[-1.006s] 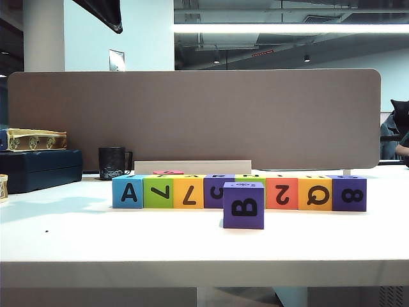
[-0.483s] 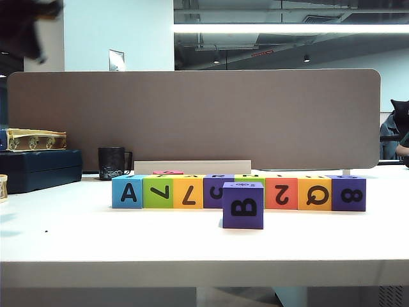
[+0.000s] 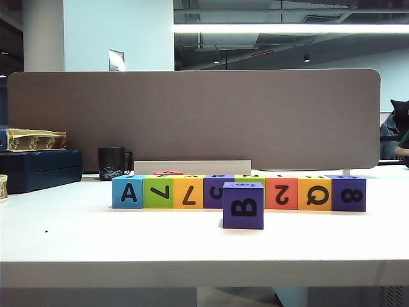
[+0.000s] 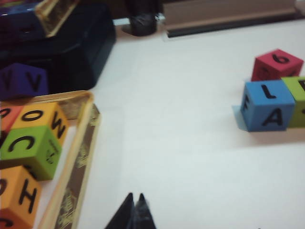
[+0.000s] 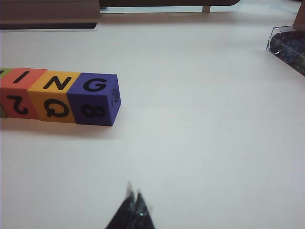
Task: Select the appropriate blocks from the scattered letter blocks on the table and arrange them in a row to spell out "LEARNING".
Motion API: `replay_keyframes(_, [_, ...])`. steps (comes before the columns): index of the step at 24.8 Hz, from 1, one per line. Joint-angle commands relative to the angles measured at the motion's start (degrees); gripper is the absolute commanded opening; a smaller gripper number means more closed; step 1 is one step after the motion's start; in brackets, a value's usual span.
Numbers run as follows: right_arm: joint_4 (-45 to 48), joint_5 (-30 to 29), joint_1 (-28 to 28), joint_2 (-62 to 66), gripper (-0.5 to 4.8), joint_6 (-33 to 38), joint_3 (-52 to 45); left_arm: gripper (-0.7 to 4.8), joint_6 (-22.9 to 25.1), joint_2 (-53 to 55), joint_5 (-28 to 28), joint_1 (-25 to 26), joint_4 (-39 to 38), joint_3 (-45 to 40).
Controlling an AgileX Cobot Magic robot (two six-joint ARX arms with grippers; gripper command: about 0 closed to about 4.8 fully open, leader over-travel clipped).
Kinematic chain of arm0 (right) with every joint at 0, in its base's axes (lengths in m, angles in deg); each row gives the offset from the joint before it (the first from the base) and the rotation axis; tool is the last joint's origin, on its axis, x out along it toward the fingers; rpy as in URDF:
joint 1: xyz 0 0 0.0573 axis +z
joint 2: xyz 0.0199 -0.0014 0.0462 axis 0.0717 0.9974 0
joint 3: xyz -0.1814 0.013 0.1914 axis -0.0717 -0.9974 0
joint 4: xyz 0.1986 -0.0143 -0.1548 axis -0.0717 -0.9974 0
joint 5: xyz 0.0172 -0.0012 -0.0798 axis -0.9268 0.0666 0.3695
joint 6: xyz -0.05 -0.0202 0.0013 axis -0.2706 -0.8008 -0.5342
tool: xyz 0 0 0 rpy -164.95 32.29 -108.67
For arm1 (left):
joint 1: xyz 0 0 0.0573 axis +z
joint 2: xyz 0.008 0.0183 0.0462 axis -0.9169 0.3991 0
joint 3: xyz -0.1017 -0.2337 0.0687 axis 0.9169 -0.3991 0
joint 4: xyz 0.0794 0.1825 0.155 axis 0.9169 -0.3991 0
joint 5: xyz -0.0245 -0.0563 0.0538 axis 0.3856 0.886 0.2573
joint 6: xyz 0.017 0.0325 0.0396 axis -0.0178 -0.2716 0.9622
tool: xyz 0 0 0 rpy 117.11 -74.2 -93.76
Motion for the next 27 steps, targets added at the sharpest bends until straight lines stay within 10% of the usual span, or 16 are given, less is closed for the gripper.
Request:
replay_keyframes(1, [0.46, -0.04, 0.07, -0.04, -0.01, -0.15, -0.13, -0.05, -2.69, -6.60, 0.24, 1.57, 1.44, -4.20])
replay_keyframes(27, [0.46, -0.02, 0.07, -0.04, -0.01, -0.15, -0.13, -0.05, -4.79, -22.64, 4.33, 4.96, -10.14, -10.27])
